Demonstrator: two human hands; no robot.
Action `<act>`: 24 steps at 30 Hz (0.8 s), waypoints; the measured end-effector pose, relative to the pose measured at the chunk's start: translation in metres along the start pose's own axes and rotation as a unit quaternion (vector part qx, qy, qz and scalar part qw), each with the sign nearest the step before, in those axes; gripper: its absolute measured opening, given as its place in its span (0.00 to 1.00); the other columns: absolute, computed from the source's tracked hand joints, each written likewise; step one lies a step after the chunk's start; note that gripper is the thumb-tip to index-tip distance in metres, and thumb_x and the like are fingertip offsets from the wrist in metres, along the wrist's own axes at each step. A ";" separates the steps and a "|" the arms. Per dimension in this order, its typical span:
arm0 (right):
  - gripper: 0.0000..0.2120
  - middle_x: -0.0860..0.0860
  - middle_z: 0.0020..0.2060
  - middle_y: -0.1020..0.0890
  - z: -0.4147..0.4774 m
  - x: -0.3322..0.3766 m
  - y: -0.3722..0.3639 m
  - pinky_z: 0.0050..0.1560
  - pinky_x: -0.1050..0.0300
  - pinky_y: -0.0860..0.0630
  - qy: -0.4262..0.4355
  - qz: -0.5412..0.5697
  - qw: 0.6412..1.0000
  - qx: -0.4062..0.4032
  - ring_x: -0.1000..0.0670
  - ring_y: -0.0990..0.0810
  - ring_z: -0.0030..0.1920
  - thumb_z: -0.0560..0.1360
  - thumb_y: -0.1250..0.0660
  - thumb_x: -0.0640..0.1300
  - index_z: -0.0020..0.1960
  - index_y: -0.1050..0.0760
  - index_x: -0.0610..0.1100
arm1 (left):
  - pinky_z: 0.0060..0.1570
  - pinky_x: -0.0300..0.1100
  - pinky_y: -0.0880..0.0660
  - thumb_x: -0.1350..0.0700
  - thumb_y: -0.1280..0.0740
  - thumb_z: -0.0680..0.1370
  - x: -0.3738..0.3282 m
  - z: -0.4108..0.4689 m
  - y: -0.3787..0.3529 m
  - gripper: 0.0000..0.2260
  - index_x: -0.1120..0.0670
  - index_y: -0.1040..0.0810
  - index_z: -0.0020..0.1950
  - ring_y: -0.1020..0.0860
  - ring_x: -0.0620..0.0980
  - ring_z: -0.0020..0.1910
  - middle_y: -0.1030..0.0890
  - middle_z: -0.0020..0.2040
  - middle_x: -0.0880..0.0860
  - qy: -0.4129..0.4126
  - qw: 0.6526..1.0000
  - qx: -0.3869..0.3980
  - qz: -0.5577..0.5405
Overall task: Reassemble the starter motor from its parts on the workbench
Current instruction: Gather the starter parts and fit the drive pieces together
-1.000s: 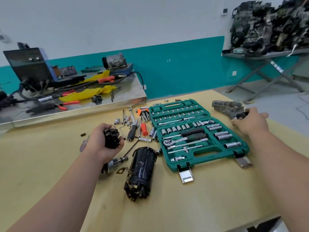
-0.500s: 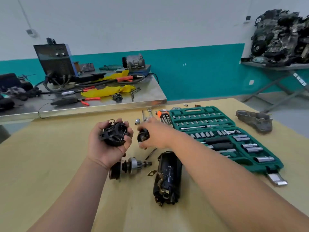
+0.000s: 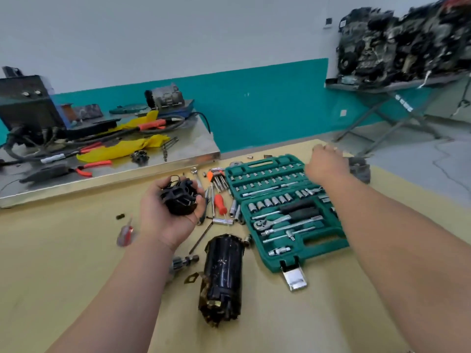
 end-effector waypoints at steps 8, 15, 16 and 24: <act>0.21 0.43 0.65 0.28 0.044 -0.090 -0.029 0.66 0.40 0.36 -0.055 -0.127 0.988 0.064 0.40 0.32 0.65 0.78 0.37 0.53 0.67 0.29 0.43 | 0.33 0.40 0.22 0.52 0.35 0.68 0.073 0.044 -0.059 0.09 0.56 0.23 0.42 0.23 0.55 0.42 0.22 0.42 0.56 0.081 0.994 0.026 0.064; 0.16 0.44 0.57 0.22 0.037 -0.095 -0.038 0.58 0.47 0.32 -0.042 -0.144 0.989 0.008 0.43 0.30 0.61 0.77 0.36 0.50 0.61 0.28 0.44 | 0.34 0.40 0.22 0.52 0.34 0.67 0.051 0.040 -0.053 0.09 0.57 0.23 0.42 0.23 0.54 0.42 0.22 0.43 0.56 0.060 0.997 0.007 0.045; 0.16 0.45 0.56 0.22 0.033 -0.095 -0.038 0.57 0.47 0.33 -0.037 -0.161 0.986 0.014 0.43 0.30 0.60 0.77 0.36 0.51 0.60 0.27 0.44 | 0.34 0.40 0.22 0.52 0.34 0.67 0.046 0.036 -0.050 0.09 0.56 0.23 0.42 0.23 0.54 0.42 0.22 0.42 0.56 0.056 0.998 0.004 0.042; 0.10 0.45 0.48 0.21 -0.022 0.013 0.055 0.45 0.52 0.27 0.098 0.056 0.988 -0.105 0.44 0.25 0.46 0.77 0.34 0.50 0.51 0.24 0.43 | 0.36 0.40 0.22 0.52 0.34 0.70 0.003 -0.012 -0.032 0.09 0.57 0.24 0.42 0.23 0.54 0.42 0.22 0.41 0.56 0.005 0.999 -0.010 0.032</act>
Point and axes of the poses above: each hand's wrist, its own z-axis towards the middle knuckle, its own y-axis out of the back of the hand, x = y × z, the point moved 4 cm from there along z, towards the middle knuckle
